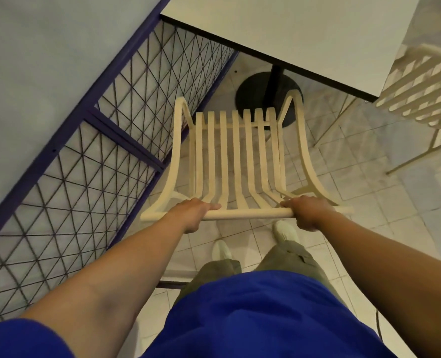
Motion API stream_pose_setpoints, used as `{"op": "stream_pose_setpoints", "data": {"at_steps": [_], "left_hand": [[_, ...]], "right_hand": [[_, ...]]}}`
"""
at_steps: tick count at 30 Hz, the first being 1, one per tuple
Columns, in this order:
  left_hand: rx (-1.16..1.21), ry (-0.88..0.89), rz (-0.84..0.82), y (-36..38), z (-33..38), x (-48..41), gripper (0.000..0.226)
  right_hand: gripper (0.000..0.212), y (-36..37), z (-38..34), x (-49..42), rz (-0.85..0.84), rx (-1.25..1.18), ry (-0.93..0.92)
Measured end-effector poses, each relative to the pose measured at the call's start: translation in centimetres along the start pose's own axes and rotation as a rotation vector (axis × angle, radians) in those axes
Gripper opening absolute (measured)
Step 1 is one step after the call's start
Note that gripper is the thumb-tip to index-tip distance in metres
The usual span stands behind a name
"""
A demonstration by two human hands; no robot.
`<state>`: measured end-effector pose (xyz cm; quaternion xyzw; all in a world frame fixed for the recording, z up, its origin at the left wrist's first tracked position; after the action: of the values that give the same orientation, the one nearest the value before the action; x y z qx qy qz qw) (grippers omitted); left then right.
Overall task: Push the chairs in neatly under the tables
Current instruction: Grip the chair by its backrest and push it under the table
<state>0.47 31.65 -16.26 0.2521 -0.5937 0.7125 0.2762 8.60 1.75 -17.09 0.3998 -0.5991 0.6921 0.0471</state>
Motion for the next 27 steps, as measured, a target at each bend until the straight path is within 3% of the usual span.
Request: {"op": "stream_pose_setpoints", "data": {"at_steps": [11, 18, 27], "left_hand": [[-0.074, 0.032, -0.011, -0.5, -0.9, -0.7, 0.091], [0.006, -0.003, -0.016, -0.4, -1.8, 0.4, 0.098], [0.007, 0.012, 0.004, -0.8, -1.6, 0.2, 0.099]], "right_hand": [[0.059, 0.9, -0.2, 0.7, -0.032, -0.158, 0.032], [0.087, 0.7, 1.7, 0.8, -0.133, -0.193, -0.018], [0.086, 1.2, 1.9, 0.4, -0.106, -0.190, -0.032]]}}
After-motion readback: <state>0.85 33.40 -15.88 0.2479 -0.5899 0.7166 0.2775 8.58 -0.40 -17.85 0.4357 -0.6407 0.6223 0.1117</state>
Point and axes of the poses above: each hand's wrist, its own x-axis away from the middle knuckle, its own y-axis out of the palm, z = x × y, the point moved 2 cm from there along -x, towards the middle knuckle, and after that the axes turned 8 degrees about z, right-handed, at the moved point
